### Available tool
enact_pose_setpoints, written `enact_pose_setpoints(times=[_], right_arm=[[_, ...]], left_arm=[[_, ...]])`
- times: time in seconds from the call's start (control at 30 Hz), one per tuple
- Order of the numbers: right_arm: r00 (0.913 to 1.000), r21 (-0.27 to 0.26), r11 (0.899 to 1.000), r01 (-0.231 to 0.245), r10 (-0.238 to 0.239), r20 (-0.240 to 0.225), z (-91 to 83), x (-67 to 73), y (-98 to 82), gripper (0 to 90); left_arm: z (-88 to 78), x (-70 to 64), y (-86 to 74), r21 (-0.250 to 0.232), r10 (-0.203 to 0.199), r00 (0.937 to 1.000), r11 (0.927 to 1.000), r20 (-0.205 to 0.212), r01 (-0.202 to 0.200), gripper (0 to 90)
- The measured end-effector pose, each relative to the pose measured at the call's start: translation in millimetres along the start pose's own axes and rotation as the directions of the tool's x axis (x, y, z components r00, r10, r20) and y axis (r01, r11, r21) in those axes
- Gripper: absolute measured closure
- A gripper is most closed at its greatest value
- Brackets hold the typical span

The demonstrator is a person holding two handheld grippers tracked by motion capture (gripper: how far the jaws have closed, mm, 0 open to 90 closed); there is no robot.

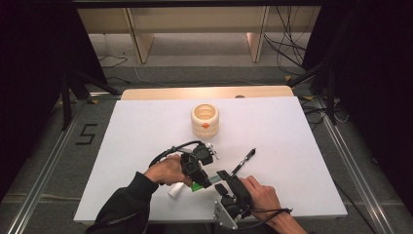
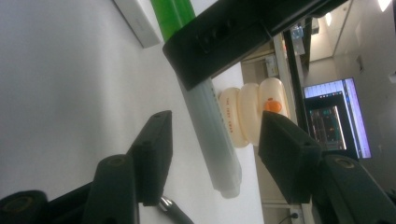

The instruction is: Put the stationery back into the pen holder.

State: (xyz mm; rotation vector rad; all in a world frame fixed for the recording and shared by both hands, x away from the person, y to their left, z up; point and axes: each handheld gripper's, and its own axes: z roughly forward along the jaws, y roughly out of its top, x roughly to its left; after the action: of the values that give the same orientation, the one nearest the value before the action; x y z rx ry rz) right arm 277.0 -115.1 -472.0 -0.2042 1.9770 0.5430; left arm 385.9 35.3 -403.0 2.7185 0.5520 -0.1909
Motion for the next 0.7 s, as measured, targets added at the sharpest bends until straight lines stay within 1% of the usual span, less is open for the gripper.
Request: enact_pose_setpoints(times=[0.03,0.07,0.1,0.13,0.17,0.23,0.27,0.3,0.33,0.4,0.5,0.57,0.63,0.67,0.7], right_arm=[[0.9999,-0.002,1.0,0.016,-0.016,-0.003,0.4,0.2,0.1,46.6],[1.0,0.004,1.0,-0.001,0.001,0.007,0.4,2.7,1.0,47.5],[0.9995,-0.003,1.0,0.031,-0.031,0.006,1.2,2.3,0.9,48.3],[0.9988,-0.001,0.999,0.048,-0.048,0.007,1.4,2.7,1.4,49.3],[0.9988,0.007,0.999,0.048,-0.048,0.01,1.6,3.9,2.0,50.1],[0.9979,-0.002,0.998,0.063,-0.063,0.015,2.4,4.3,2.6,52.3],[0.9979,-0.001,0.998,0.063,-0.063,0.018,2.4,5.1,2.8,53.3],[0.9971,-0.002,0.997,0.072,-0.072,0.024,2.9,5.2,3.1,54.4],[0.995,0.001,0.995,0.097,-0.097,0.023,3.3,5.3,3.6,55.9],[0.9951,0.007,0.995,0.097,-0.097,0.023,3.8,6.4,4.2,57.4],[0.9936,0.006,0.994,0.109,-0.109,0.031,3.6,7.5,4.6,59.7],[0.9936,0.011,0.994,0.107,-0.107,0.034,3.6,8.6,4.6,60.4],[0.9893,0.011,0.99,0.14,-0.14,0.039,4.7,9.5,5.3,62.2],[0.9893,0.011,0.99,0.14,-0.14,0.039,4.7,9.5,5.3,62.2],[0.9879,0.011,0.989,0.15,-0.15,0.039,4.7,10.5,5.8,63.8]], left_arm=[[0.2,-0.1,0.2,0.002,0.0,1.0,1.0,0.0,0.0,66.0],[0.2,0.1,0.4,0.002,0.002,1.0,1.0,0.0,-0.002,66.0],[0.6,-0.3,0.4,-0.004,-0.005,1.0,1.0,0.002,0.005,66.0],[0.5,-0.3,0.5,-0.003,-0.005,1.0,1.0,0.003,0.005,66.0],[0.6,-0.3,0.6,-0.004,-0.005,1.0,1.0,0.005,0.005,66.0],[0.9,-0.4,0.9,-0.004,-0.006,1.0,1.0,0.007,0.006,66.0],[1.2,-0.7,0.9,-0.004,-0.008,0.9999,1.0,0.009,0.008,66.0],[1.3,-0.7,0.9,-0.002,-0.003,0.9999,1.0,0.011,0.003,66.0],[1.5,-1.2,1.1,-0.005,-0.006,0.9999,1.0,0.013,0.006,66.0],[1.4,-1.8,1.4,-0.006,0.003,0.9998,1.0,0.02,-0.003,66.0],[1.6,-2.1,1.8,0.001,0.001,0.9999,1.0,0.017,-0.001,66.0],[2.0,-2.1,1.8,0.001,0.0,0.9998,1.0,0.02,0.0,66.0],[2.4,-2.5,1.9,0.001,-0.003,0.9998,1.0,0.021,0.003,66.0],[2.6,-2.7,1.9,0.001,-0.003,0.9998,1.0,0.021,0.003,66.0],[2.7,-2.7,2.1,0.0,-0.003,0.9997,1.0,0.022,0.003,66.0]])
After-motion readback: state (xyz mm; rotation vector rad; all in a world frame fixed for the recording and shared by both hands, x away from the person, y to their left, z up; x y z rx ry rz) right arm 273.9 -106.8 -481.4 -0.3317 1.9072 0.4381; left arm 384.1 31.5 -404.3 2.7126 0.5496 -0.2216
